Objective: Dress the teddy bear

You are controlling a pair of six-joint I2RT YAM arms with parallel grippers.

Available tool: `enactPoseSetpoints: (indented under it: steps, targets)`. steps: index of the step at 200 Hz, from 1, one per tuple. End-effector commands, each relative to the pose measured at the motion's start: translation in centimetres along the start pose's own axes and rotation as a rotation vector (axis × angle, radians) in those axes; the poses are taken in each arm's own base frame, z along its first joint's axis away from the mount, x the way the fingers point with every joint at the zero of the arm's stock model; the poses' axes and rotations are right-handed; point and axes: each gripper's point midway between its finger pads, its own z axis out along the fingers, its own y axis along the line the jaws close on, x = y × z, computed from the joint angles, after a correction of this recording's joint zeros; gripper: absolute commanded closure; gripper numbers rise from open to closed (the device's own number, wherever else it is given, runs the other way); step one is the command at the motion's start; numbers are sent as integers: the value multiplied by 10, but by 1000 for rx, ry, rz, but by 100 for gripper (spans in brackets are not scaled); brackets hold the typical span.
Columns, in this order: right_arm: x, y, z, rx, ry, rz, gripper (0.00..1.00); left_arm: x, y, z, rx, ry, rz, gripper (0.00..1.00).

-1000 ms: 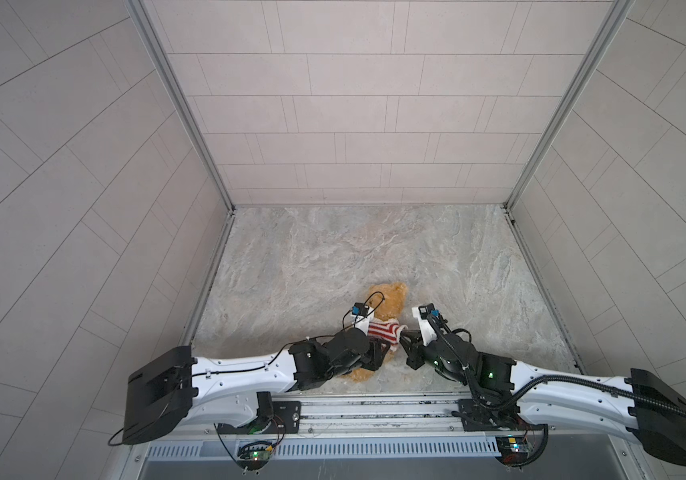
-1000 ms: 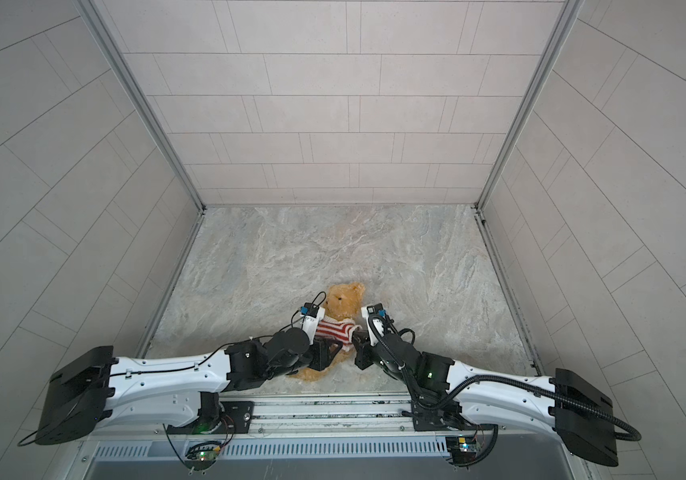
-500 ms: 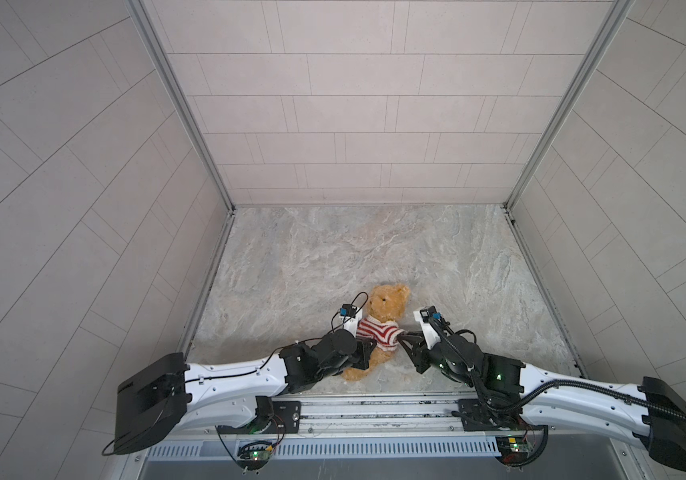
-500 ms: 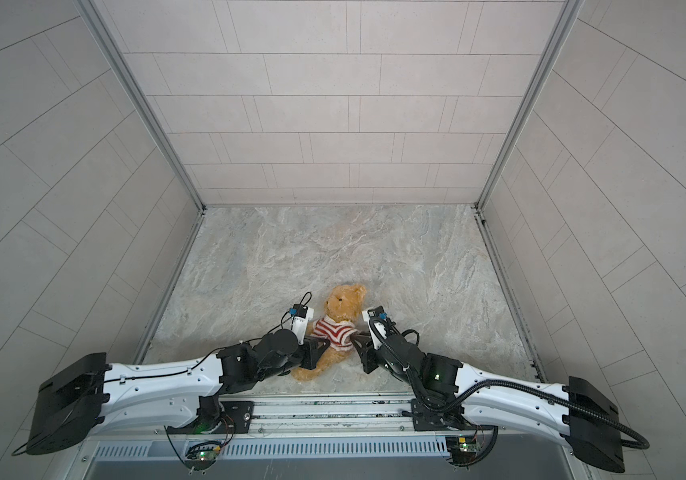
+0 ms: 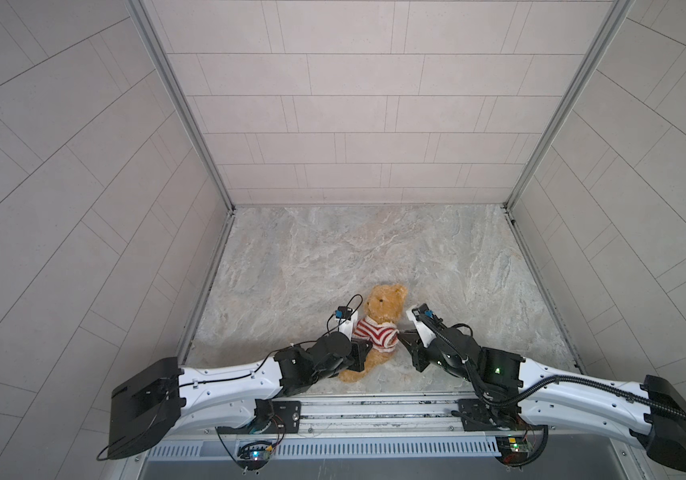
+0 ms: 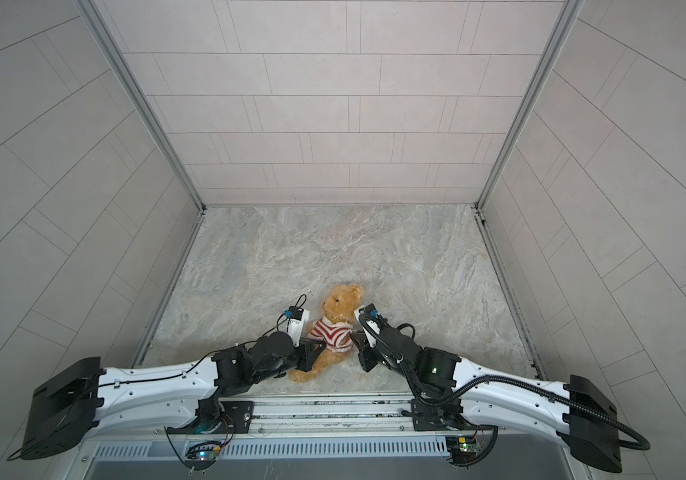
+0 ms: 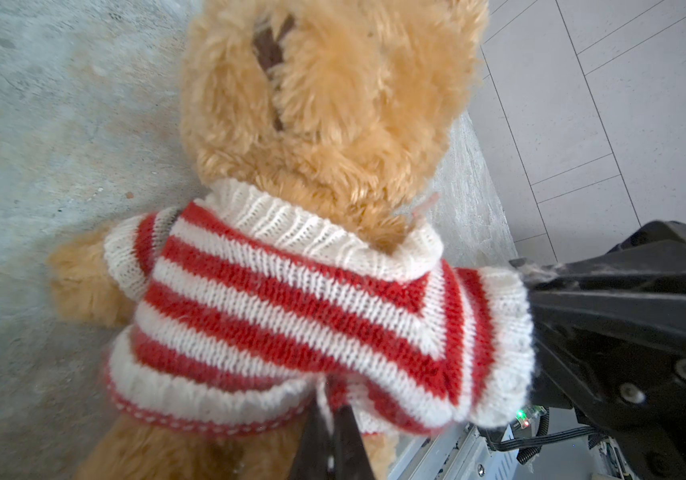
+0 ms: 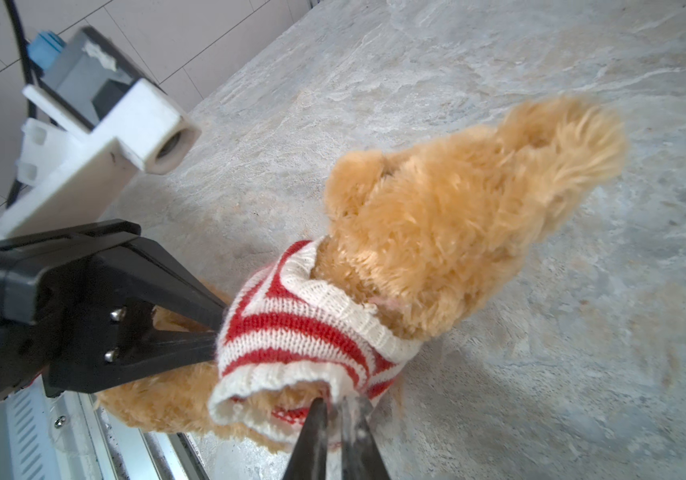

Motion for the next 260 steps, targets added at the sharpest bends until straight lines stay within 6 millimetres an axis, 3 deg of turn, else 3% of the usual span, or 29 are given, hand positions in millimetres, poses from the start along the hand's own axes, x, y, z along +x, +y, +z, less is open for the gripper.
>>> enactPoseSetpoints:
  steps: [1, 63, 110, 175, 216, 260]
  targets:
    - [-7, 9, -2, -38, -4, -17, 87, 9, 18, 1, -63, 29, 18, 100]
    - [0, 18, 8, -67, 50, -32, 85, 10, 18, 2, -62, 31, 19, 100]
    - [-7, 23, 14, -74, 49, -49, 70, 12, 20, 3, -67, 37, 22, 100]
    - [-2, 18, 28, -26, 79, -73, 69, 16, 24, 6, -78, 49, 30, 100]
    - [4, 17, 33, -21, 101, -69, 83, 16, 26, 6, -80, 45, 26, 100]
    - [2, -9, 19, 90, 78, -61, 100, 14, 39, 2, -102, 26, 3, 100]
